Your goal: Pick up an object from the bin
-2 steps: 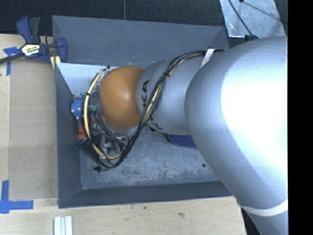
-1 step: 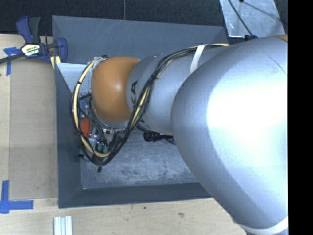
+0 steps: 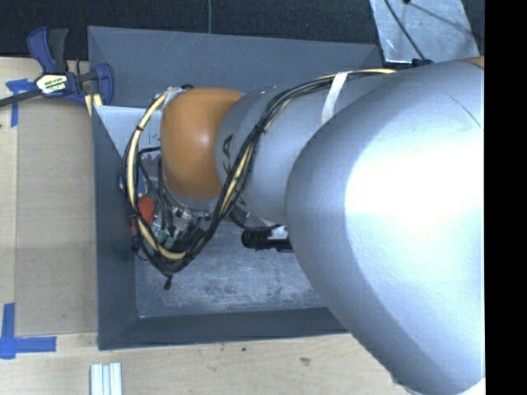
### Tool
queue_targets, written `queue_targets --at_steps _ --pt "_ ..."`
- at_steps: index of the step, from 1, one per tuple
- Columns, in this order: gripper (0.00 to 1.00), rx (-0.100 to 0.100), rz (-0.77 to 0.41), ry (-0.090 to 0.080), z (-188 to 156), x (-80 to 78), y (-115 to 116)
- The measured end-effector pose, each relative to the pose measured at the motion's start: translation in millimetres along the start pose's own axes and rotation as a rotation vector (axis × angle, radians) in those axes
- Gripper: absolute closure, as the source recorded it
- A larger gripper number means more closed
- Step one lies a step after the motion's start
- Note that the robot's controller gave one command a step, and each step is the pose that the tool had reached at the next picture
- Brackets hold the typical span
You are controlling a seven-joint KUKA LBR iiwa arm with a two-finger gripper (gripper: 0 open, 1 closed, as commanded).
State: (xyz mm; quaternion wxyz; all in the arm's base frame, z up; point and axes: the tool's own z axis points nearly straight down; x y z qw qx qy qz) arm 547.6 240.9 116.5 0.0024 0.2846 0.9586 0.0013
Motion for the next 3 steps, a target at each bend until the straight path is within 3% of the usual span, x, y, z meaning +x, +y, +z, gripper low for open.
queue_targets --at_steps 1,2,3 --pt "0.0 0.006 0.155 0.004 47.7 9.3 -9.9" --pt "0.0 0.006 0.154 0.004 47.7 8.9 -9.8" --pt "1.0 0.005 0.154 0.002 47.0 8.3 -9.7"
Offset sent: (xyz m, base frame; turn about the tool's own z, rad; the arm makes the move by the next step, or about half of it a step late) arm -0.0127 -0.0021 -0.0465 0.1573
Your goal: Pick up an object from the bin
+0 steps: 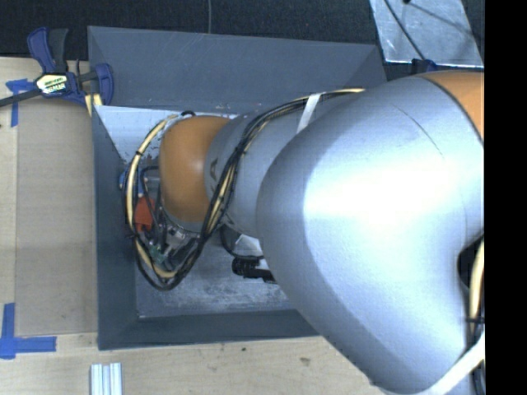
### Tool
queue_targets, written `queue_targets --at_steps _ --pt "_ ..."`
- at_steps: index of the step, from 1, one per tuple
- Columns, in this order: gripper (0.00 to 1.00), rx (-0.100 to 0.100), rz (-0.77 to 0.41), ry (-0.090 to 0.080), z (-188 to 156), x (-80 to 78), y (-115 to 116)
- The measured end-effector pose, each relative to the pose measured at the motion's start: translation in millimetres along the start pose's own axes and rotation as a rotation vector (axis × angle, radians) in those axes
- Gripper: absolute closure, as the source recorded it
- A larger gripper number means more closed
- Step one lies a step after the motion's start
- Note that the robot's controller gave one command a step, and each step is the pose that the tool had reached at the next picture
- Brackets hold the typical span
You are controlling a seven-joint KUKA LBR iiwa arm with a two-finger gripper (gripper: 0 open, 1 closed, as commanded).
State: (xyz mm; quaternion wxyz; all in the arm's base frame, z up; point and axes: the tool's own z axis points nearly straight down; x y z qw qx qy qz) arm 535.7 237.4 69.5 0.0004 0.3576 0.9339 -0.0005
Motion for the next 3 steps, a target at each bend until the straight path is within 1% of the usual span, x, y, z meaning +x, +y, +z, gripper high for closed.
queue_targets --at_steps 1,2,3 --pt "1.0 -0.008 -0.002 -0.002 -76 -1.7 1" --pt "1.0 -0.004 -0.006 -0.001 -87 -3.0 2" --pt "1.0 -0.004 -0.009 -0.001 -93 -3.6 2"
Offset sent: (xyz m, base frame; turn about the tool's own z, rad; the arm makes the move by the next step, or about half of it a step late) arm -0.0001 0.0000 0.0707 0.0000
